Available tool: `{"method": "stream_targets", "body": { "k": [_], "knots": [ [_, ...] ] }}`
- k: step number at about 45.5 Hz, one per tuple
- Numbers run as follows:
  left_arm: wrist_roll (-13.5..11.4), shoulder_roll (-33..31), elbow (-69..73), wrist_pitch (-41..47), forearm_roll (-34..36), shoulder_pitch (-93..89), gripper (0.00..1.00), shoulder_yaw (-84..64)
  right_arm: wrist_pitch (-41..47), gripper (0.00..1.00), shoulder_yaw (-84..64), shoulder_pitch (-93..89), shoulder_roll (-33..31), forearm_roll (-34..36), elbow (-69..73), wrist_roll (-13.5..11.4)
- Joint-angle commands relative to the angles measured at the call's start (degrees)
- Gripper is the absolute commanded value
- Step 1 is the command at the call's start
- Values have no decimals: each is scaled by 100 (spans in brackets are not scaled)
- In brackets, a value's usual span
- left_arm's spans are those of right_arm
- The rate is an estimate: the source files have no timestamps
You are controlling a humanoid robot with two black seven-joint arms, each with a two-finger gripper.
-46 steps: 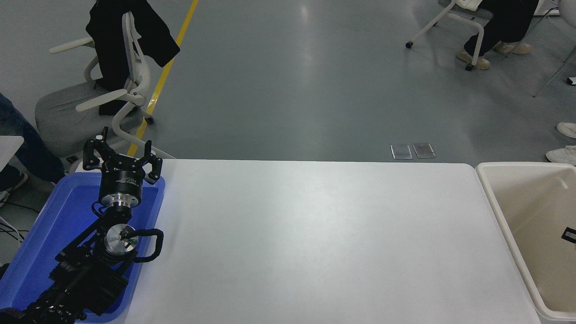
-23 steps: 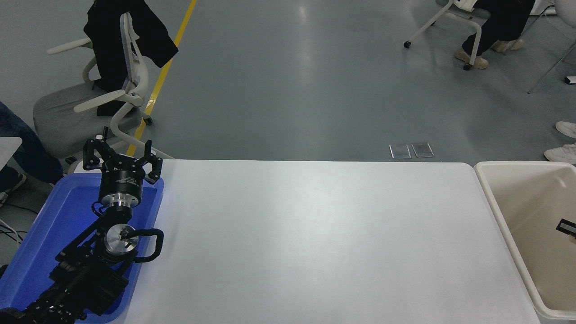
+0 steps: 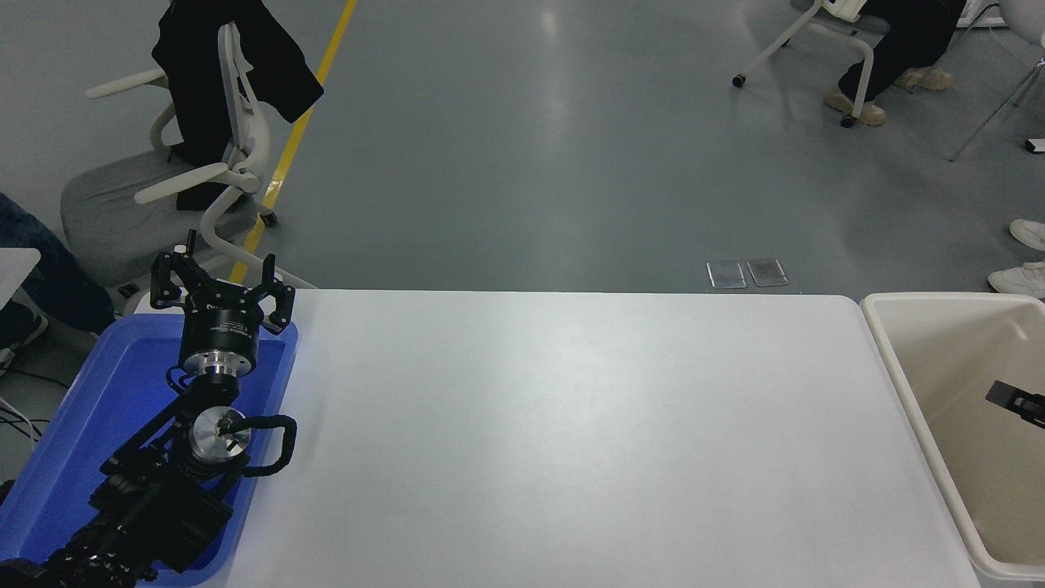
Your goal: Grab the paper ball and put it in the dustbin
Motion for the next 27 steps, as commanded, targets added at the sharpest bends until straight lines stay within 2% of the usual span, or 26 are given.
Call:
{"method": "stream_targets", "body": {
  "k": [1, 13, 27],
  "knots": [
    [-1, 0, 2, 0, 0, 0, 99, 0, -15, 100, 657, 172, -28, 0, 396, 0],
    [-1, 0, 2, 0, 0, 0, 99, 0, 38, 100, 2837, 198, -432, 0, 1705, 0],
    [-1, 0, 2, 0, 0, 0, 99, 0, 64, 100, 4016, 198, -459, 237, 2857, 9]
  ]
}}
